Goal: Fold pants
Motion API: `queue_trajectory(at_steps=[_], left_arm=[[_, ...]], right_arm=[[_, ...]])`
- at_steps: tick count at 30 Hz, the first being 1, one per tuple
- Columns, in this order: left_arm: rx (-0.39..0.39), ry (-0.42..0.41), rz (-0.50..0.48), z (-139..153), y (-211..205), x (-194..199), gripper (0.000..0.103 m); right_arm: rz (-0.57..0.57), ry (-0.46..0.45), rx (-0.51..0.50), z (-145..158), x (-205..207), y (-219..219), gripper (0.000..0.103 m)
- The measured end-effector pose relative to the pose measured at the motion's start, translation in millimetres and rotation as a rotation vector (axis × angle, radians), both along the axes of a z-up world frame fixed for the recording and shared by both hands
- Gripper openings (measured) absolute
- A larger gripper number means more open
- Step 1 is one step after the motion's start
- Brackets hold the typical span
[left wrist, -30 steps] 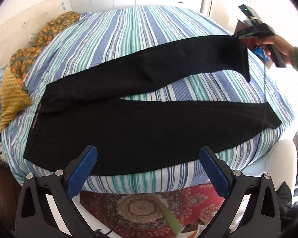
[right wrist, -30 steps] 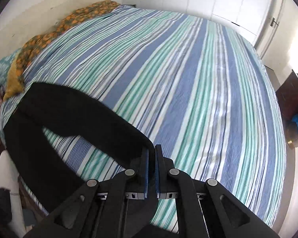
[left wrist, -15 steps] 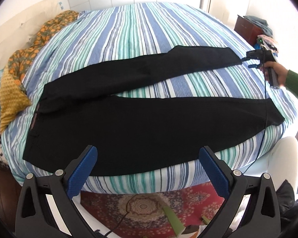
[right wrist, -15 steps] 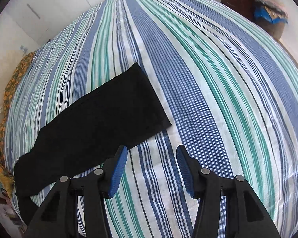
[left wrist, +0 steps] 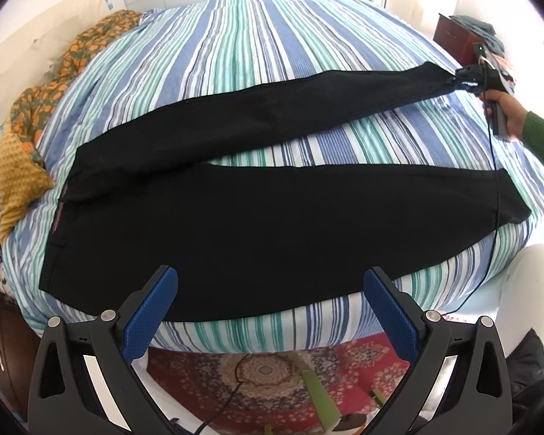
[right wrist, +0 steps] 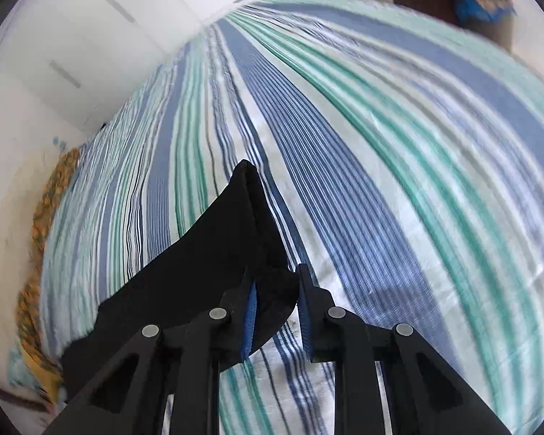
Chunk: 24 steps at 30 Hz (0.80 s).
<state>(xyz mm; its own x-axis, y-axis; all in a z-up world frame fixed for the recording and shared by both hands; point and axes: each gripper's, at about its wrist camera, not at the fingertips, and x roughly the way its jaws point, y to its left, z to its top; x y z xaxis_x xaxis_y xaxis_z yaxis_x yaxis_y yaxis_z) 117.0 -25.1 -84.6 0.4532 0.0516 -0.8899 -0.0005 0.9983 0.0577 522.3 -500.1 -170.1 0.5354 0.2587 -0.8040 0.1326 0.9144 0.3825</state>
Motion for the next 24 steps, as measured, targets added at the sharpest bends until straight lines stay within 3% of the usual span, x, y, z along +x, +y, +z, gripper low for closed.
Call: queue_trajectory(at_steps=[2, 4, 6, 7, 9, 12, 15, 17, 20, 24], left_arm=[[-0.015, 0.01, 0.002, -3.9, 2.2, 2.1, 0.102], [-0.016, 0.009, 0.004, -5.8, 4.2, 3.2, 0.102], [0.005, -0.006, 0.018, -5.7, 8.9, 6.3, 0.102], [0.019, -0.021, 0.027, -5.6, 13.9, 10.4, 0.102], [0.059, -0.062, 0.045, -5.1, 29.9, 26.7, 0.102], [0.106, -0.133, 0.11, -5.0, 67.9, 70.7, 0.102], [0.082, -0.171, 0.177, -10.0, 106.8, 127.9, 0.102], [0.019, -0.187, 0.206, -16.3, 127.7, 166.6, 0.102], [-0.04, -0.175, 0.233, -36.8, 147.0, 215.1, 0.102], [-0.034, -0.106, 0.247, -80.2, 161.8, 246.2, 0.102]], right_arm=[[0.018, 0.01, -0.122, 0.7, -11.7, -1.6, 0.021], [0.0, 0.116, -0.129, -24.8, -20.8, -7.9, 0.021], [-0.011, 0.128, -0.145, -38.7, -32.1, -7.7, 0.027], [-0.022, 0.125, -0.164, -40.6, -35.4, -5.0, 0.033], [-0.049, 0.119, -0.179, -40.2, -40.6, -1.1, 0.065], [-0.069, 0.07, -0.237, -24.6, -45.5, 8.9, 0.068], [-0.023, -0.009, -0.279, 5.3, -43.9, 38.2, 0.068], [0.048, -0.045, -0.229, 21.6, -46.4, 71.4, 0.069], [0.186, -0.047, -0.046, 31.5, -43.2, 141.3, 0.073], [0.449, 0.057, 0.254, 13.0, -36.1, 281.2, 0.076]])
